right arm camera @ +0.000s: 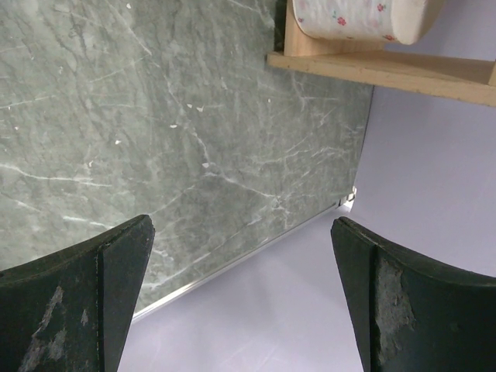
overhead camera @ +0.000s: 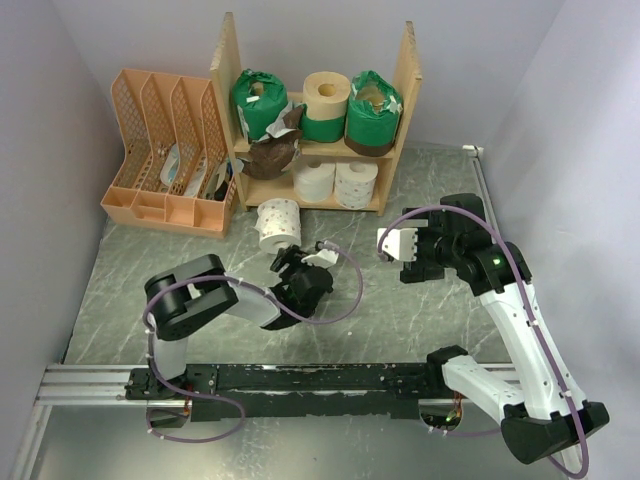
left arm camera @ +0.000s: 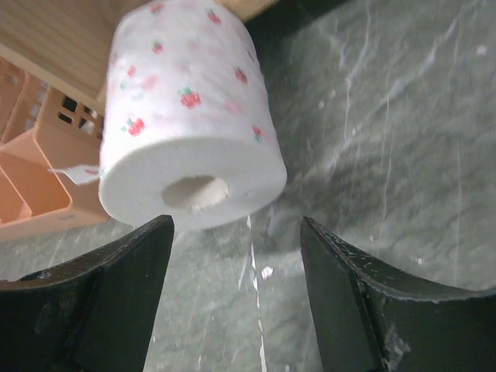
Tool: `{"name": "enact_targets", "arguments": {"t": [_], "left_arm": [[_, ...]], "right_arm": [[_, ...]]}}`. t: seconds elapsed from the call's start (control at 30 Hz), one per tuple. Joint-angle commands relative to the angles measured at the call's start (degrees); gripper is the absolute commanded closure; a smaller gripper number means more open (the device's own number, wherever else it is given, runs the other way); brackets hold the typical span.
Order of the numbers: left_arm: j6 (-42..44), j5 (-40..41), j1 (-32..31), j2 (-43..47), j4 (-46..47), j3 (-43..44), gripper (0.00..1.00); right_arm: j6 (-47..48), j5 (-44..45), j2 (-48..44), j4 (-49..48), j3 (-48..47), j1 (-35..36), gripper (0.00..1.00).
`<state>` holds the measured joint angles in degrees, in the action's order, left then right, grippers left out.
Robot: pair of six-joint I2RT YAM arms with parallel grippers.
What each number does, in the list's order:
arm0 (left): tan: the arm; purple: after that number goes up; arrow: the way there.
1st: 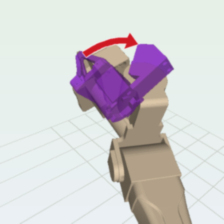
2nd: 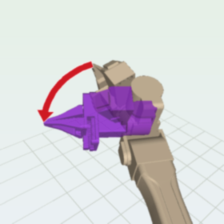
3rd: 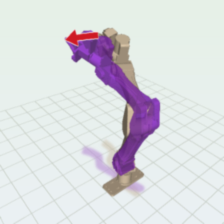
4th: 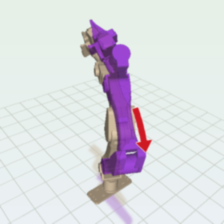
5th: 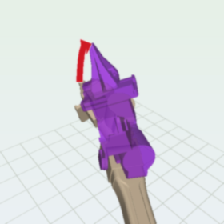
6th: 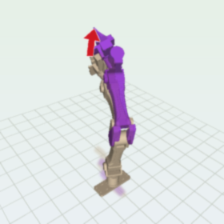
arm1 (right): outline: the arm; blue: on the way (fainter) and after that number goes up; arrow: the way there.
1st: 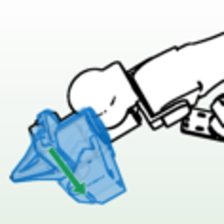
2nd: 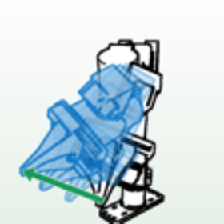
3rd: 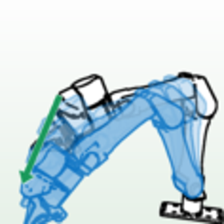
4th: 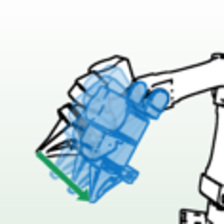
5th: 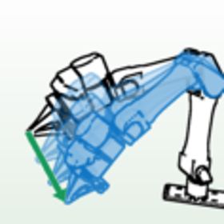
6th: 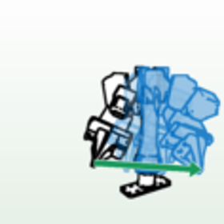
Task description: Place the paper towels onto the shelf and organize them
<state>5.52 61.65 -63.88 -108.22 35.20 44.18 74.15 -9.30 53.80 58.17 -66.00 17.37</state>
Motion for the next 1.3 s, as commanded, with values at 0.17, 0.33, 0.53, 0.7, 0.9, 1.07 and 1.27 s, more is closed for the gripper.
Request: {"name": "enact_targets", "arguments": {"t": [0.17,0.33,0.53,0.7,0.9,1.07,1.27], "left_arm": [[16.1,4.9,-0.5,-8.4,29.5,0.4,0.16],[10.5,3.7,-0.2,-9.1,23.7,1.3,0.15],[1.2,1.5,1.8,-7.9,14.8,0.9,0.15],[-4.1,-2.3,4.8,-8.5,8.0,2.7,0.16],[-4.8,-6.5,7.3,-9.6,4.3,5.8,0.16],[-5.0,-7.8,8.1,-10.7,3.0,7.8,0.17],[-5.1,-8.0,8.8,-11.5,2.2,8.8,0.23]], "right_arm": [[-0.9,1.9,1.6,2.5,-3.7,0.0,0.00],[-1.2,2.5,3.1,3.5,-5.7,0.0,0.00],[-1.5,3.4,4.5,4.2,-7.1,0.1,0.00],[-2.7,3.3,6.5,4.7,-9.3,0.1,0.00],[-3.4,3.4,7.2,4.4,-9.7,0.2,0.00],[-3.2,3.8,7.2,4.3,-9.9,0.3,0.00],[-2.7,3.9,6.6,3.9,-9.3,0.4,0.00]]}}
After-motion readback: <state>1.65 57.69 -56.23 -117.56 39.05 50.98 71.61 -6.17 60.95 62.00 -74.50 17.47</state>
